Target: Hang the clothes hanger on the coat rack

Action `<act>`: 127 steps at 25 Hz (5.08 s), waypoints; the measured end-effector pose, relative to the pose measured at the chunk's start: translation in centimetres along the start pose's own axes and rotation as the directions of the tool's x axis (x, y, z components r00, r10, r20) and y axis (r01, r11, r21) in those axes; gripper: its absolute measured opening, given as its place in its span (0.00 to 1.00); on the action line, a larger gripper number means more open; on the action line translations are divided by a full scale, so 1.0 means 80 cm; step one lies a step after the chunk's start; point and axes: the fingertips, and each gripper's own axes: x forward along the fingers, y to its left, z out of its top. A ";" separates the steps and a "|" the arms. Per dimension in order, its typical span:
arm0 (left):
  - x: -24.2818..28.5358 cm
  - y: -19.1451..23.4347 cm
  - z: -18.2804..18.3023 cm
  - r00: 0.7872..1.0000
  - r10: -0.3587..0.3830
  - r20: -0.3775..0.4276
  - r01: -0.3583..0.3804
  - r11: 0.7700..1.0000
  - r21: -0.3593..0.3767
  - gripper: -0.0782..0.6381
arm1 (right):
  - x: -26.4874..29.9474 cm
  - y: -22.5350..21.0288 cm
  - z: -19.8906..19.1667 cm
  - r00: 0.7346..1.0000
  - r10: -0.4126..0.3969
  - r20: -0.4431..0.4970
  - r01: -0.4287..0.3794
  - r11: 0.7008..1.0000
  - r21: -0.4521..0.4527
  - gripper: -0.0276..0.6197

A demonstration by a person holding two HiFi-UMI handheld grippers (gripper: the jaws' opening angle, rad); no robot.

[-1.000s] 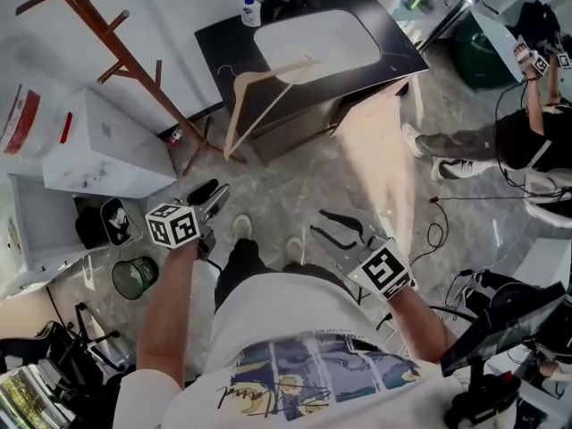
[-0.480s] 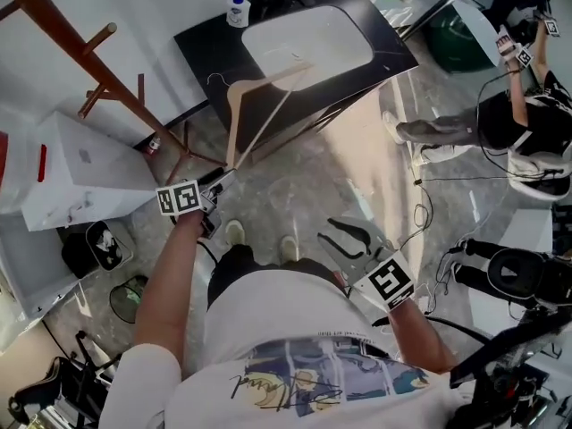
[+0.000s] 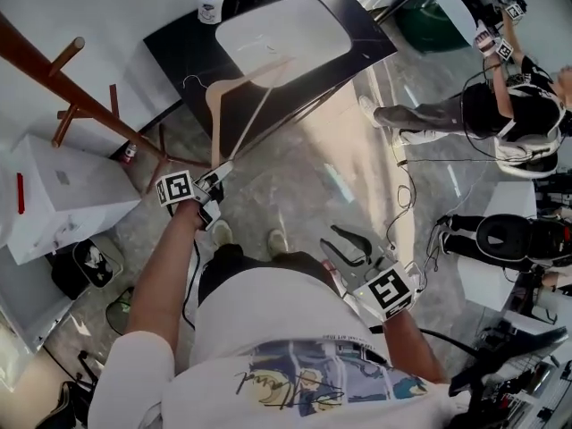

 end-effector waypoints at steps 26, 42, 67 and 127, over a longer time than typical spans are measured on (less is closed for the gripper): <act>-0.044 -0.105 -0.008 0.999 -0.014 0.031 0.003 0.946 0.324 0.15 | -0.013 0.010 -0.015 0.996 0.085 0.020 -0.083 0.993 -0.083 0.23; -0.099 -0.231 -0.012 0.942 -0.084 0.324 -0.103 0.848 0.520 0.15 | -0.004 -0.010 -0.007 0.954 0.294 0.054 -0.274 0.932 -0.236 0.23; -0.198 -0.475 -0.058 0.844 -0.098 0.527 -0.342 0.659 0.670 0.15 | -0.011 -0.028 -0.020 0.875 0.478 0.080 -0.435 0.848 -0.303 0.23; -0.330 -0.589 0.106 0.837 -0.173 0.519 -0.429 0.382 0.819 0.15 | 0.054 -0.005 0.037 0.921 0.371 0.120 -0.344 0.918 -0.199 0.23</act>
